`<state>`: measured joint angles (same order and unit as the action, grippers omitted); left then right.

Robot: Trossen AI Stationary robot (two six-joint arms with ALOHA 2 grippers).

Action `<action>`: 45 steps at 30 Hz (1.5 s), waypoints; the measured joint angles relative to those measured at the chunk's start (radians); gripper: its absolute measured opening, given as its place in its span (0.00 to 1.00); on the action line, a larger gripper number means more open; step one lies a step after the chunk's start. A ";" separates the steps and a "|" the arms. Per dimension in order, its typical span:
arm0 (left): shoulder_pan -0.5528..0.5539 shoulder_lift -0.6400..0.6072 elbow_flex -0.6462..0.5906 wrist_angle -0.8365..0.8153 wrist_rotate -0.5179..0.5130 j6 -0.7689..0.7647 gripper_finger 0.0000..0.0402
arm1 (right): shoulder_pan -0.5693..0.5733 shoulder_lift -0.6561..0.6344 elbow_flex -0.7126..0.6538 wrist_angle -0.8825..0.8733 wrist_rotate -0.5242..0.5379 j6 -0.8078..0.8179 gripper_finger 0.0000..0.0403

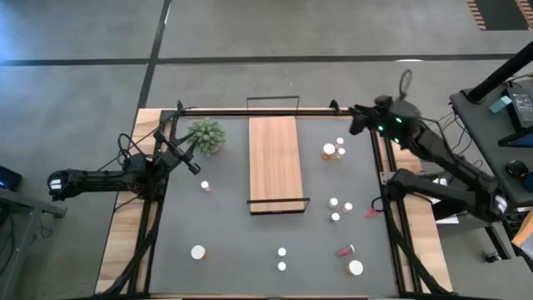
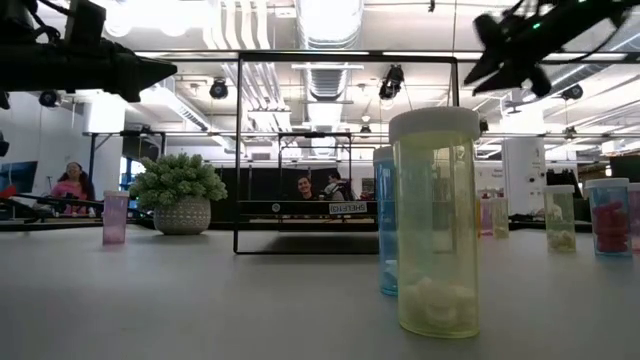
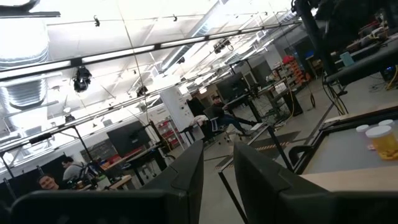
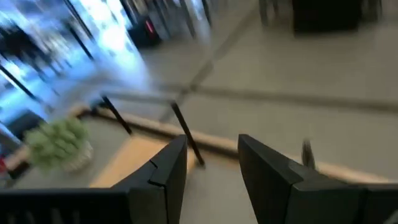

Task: Pick and place medicine bottles onto shelf by color
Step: Put the top pink pill bottle on the shelf

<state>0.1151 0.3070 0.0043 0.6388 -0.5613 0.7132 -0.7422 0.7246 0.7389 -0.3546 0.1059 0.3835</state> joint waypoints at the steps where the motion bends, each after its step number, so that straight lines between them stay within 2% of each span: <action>1: 0.000 0.000 0.000 0.000 0.000 0.000 0.18 | 0.000 0.029 0.022 -0.028 0.001 0.027 0.33; 6: 0.000 0.000 0.000 0.000 0.000 0.000 0.18 | 0.001 0.156 0.106 -0.167 0.004 0.151 0.33; 8: 0.000 0.000 0.000 0.000 0.000 0.000 0.18 | 0.000 0.194 0.151 -0.208 0.052 0.225 0.33; 13: 0.000 0.000 0.000 0.000 0.000 0.000 0.18 | 0.016 0.299 0.233 -0.453 0.171 0.348 0.33; 25: 0.000 0.000 0.000 0.000 0.000 0.000 0.18 | 0.073 0.533 0.397 -0.695 0.215 0.459 0.33; 33: 0.000 0.000 0.000 0.000 0.000 0.000 0.18 | 0.095 0.662 0.431 -0.813 0.202 0.613 0.33; 41: 0.000 0.000 0.000 0.000 0.000 0.000 0.18 | 0.096 0.728 0.443 -0.809 0.094 0.809 0.33; 45: 0.000 0.000 0.000 0.000 0.000 0.000 0.18 | 0.097 0.747 0.467 -0.809 0.048 0.805 0.33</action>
<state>0.1154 0.3069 0.0043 0.6388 -0.5610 0.7132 -0.6452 1.4711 1.2059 -1.1637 0.1539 1.1881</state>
